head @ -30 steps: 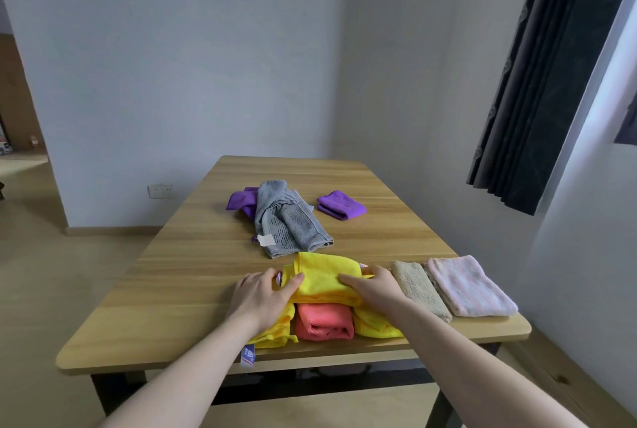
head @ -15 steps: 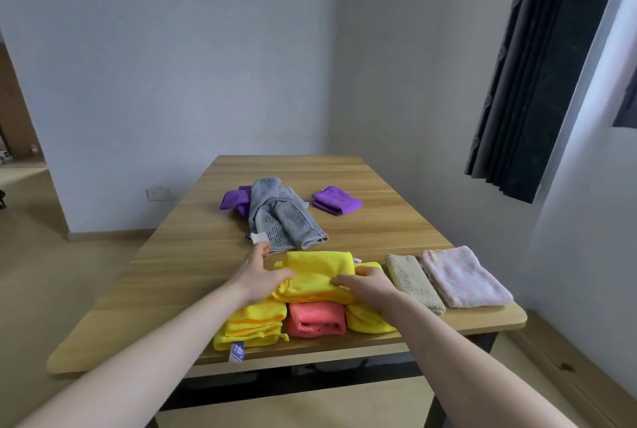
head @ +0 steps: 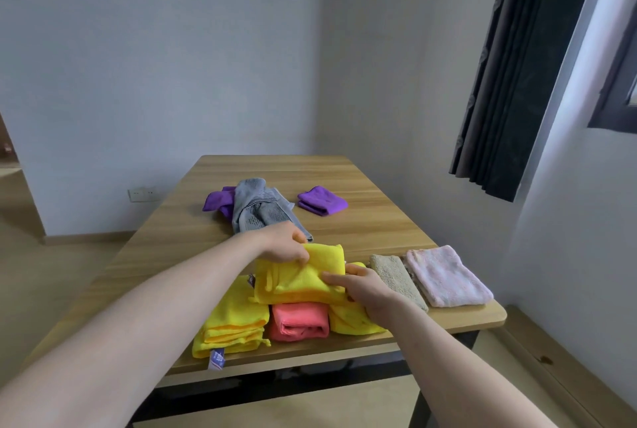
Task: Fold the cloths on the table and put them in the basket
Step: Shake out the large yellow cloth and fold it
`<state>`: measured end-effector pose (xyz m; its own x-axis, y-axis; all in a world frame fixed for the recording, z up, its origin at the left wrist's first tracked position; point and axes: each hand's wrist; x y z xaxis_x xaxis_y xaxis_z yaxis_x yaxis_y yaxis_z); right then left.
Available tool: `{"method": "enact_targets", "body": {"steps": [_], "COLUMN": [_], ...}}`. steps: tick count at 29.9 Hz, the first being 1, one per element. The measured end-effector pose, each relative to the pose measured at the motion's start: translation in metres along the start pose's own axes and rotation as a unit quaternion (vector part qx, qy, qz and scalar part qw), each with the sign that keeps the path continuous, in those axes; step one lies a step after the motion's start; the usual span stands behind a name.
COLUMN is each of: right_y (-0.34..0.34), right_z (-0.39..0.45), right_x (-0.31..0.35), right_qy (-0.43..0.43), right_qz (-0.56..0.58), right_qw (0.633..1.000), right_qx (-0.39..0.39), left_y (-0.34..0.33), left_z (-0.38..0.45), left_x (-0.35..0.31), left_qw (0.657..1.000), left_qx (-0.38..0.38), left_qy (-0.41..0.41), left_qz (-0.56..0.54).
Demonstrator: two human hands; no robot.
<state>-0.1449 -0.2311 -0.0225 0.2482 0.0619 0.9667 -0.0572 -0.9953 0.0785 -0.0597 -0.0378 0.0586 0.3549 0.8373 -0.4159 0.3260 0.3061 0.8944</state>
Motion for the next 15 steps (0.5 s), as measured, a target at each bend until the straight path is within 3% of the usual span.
{"method": "enact_targets", "body": {"steps": [5, 9, 11, 15], "right_y": [-0.001, -0.006, -0.008, -0.01], "right_z": [0.007, 0.011, 0.013, 0.012], "right_x": [-0.006, -0.01, -0.011, -0.01], "right_qy": [0.027, 0.025, 0.026, 0.025], "right_qz": [-0.034, -0.063, -0.069, -0.077], "right_qw": [0.999, 0.998, 0.997, 0.996], "right_qx": [-0.011, -0.013, -0.019, -0.025], "left_y": [0.032, 0.051, 0.052, 0.042], "left_z": [-0.021, -0.053, -0.071, -0.099], "left_x": [0.019, 0.05, 0.066, 0.116], "left_qw": [0.982, 0.915, 0.893, 0.883], "left_qx": [-0.124, -0.219, -0.236, -0.231], "left_qy": [0.011, 0.044, 0.066, 0.134], "left_qz": [-0.144, -0.335, -0.378, -0.386]}}
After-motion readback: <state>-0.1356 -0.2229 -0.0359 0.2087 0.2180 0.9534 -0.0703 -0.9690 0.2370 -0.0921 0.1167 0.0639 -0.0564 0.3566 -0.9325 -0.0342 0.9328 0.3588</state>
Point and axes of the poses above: each hand's wrist, its own z-axis towards the middle knuckle, its own y-axis out of the back of the hand, x = y × z, and after that the axes turned 2 degrees about z, right-handed
